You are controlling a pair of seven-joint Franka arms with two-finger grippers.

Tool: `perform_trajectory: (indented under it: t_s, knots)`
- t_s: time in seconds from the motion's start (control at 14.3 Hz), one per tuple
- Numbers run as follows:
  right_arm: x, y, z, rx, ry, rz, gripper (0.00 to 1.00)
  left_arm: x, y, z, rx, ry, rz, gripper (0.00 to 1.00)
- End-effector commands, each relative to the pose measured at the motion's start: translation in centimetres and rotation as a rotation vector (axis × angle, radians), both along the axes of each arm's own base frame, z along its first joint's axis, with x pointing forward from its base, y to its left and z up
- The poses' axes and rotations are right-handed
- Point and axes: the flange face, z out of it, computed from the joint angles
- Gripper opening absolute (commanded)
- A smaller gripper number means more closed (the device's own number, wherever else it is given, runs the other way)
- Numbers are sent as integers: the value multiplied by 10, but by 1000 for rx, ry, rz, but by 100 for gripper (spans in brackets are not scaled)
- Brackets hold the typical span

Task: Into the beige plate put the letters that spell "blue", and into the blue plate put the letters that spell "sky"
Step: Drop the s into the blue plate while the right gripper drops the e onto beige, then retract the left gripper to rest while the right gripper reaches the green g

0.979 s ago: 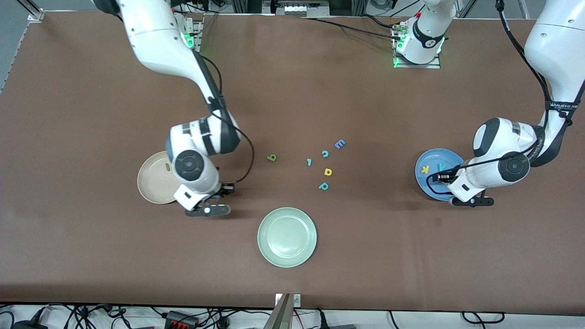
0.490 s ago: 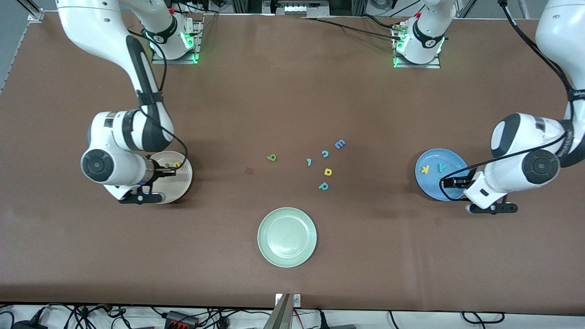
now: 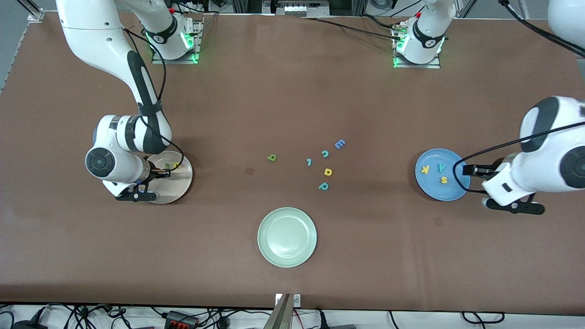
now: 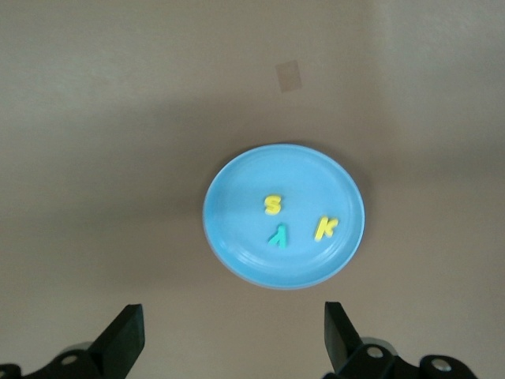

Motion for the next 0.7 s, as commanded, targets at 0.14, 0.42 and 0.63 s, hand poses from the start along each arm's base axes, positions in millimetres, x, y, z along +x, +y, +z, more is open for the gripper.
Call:
perform_trajectory:
  t_s: [0.14, 0.42, 0.63]
  knots:
    - [5, 51, 48, 51, -77, 69, 100, -11, -7, 99, -30, -14, -146, 100]
    - [-2, 113, 53, 84, -88, 120, 100, -39, -4, 161, -39, -107, -89, 100]
    - [-9, 131, 58, 95, -64, 142, 100, -60, -3, 171, -108, -220, -31, 100]
